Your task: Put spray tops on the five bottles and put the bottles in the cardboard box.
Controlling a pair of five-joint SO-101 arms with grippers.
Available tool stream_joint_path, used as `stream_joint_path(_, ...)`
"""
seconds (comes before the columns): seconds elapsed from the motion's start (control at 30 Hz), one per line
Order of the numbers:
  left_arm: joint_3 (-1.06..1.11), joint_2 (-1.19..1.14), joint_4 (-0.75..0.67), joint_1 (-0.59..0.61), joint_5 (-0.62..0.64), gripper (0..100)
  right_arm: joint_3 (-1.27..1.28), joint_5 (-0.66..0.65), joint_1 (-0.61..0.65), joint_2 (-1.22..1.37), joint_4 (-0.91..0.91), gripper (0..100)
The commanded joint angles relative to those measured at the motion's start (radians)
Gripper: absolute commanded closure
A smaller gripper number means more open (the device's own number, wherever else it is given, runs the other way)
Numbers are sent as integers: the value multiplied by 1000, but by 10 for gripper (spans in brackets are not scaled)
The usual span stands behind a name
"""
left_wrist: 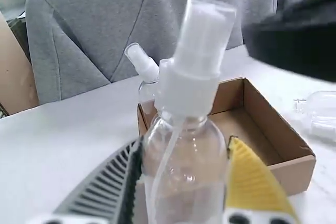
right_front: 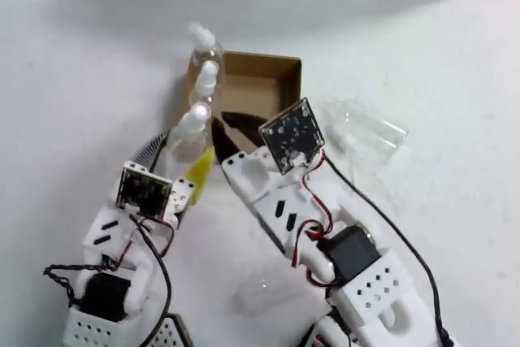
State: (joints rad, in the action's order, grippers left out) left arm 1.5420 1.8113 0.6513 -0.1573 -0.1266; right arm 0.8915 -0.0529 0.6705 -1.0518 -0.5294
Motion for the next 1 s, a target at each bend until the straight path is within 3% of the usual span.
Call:
stream_joint_path(0.0,-12,16,-35,1,-2,917,-31,-9,-12,27,45,983)
stream_joint_path(0.33,-12,16,-31,1,-2,917,-57,-8,7,154,90,983)
stream_joint_path(0.73,-12,16,-29,1,-2,917,-64,-8,-73,156,77,983)
stream_joint_path(0.97,-12,16,-32,-1,-2,917,-63,-9,12,163,170,983)
